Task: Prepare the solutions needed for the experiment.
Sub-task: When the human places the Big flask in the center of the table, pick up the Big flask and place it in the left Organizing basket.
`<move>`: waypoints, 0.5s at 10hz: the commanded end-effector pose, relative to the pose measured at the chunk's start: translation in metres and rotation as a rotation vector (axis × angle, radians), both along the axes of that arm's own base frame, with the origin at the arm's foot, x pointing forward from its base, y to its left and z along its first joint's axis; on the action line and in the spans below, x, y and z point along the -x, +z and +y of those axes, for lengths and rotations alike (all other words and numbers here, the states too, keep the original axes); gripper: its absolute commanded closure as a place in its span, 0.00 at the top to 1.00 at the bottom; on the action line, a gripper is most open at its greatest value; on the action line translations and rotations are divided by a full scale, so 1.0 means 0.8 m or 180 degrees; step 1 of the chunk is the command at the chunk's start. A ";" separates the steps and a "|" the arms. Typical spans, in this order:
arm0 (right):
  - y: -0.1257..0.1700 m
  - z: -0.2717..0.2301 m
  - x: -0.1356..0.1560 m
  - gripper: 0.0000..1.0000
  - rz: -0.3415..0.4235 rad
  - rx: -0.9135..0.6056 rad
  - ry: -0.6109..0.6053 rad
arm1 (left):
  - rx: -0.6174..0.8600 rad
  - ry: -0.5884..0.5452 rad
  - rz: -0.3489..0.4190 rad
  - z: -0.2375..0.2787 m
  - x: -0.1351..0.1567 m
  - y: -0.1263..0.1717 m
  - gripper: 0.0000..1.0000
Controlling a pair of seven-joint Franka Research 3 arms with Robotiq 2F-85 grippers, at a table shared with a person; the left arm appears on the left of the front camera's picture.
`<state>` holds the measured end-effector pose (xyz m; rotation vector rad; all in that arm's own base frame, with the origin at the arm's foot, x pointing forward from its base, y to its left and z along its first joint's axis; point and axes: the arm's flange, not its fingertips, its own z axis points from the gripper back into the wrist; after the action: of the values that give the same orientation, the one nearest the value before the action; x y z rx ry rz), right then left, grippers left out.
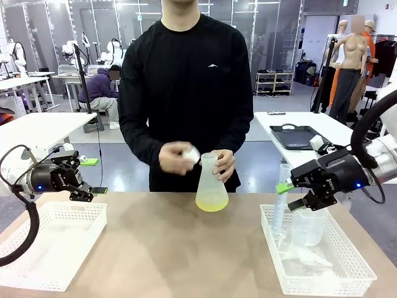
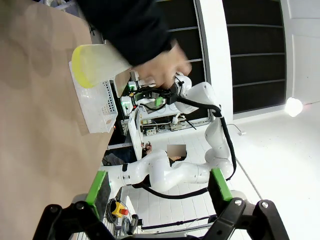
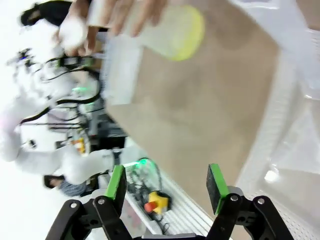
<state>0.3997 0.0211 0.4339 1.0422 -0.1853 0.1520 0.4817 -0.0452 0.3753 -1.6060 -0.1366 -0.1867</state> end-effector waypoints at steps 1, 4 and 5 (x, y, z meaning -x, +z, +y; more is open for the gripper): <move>-0.024 -0.005 -0.019 0.81 0.0096 -0.0471 -0.0094 | 0.0034 -0.0021 -0.0012 0.000 0.002 0.002 1.00; -0.045 0.006 -0.026 0.81 0.0360 -0.1087 -0.0176 | 0.0034 -0.0021 -0.0012 0.000 0.002 0.002 1.00; -0.048 0.007 -0.027 0.81 0.0390 -0.1279 -0.0097 | 0.0034 -0.0021 -0.0012 0.000 0.002 0.002 1.00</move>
<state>0.4150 0.0268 0.3964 1.3821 -0.1298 0.0022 0.4817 -0.0452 0.3753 -1.6060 -0.1365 -0.1867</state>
